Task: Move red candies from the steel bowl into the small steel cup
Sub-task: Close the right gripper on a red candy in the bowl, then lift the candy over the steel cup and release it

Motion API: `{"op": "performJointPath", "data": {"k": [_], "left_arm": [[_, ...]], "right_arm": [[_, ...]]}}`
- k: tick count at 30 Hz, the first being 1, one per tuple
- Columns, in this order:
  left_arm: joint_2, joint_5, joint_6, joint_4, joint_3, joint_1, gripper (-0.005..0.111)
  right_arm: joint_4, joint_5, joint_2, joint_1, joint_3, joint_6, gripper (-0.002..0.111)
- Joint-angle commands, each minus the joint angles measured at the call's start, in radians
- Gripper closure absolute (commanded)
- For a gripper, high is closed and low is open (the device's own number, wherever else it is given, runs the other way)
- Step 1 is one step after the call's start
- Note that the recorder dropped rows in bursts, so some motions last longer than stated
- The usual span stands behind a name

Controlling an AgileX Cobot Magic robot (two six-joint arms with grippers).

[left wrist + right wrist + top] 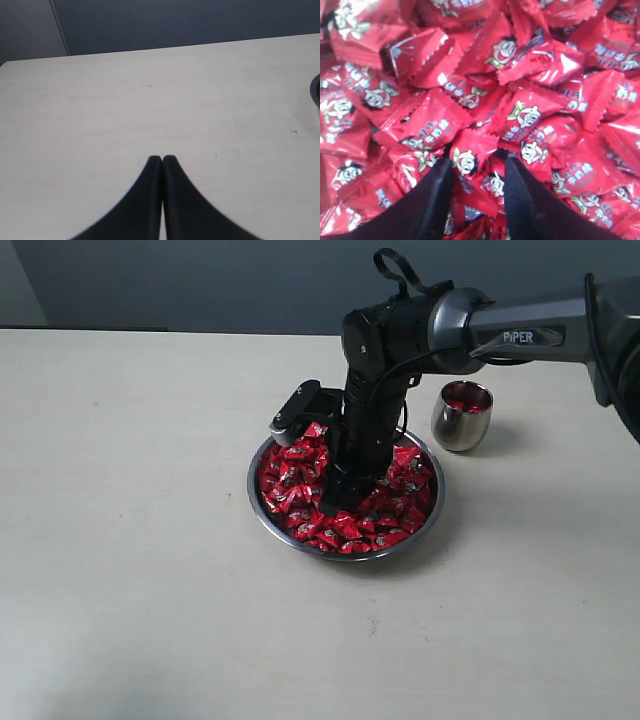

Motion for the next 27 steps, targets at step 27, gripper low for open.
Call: {"op": "performJointPath", "data": {"k": [27], "left_arm": [[-0.005,-0.008,-0.005,0.002,-0.008,0.0,0.106]], "right_arm": [[-0.064,0.137,0.021,-0.001,-0.147,0.151,0.109]]}}
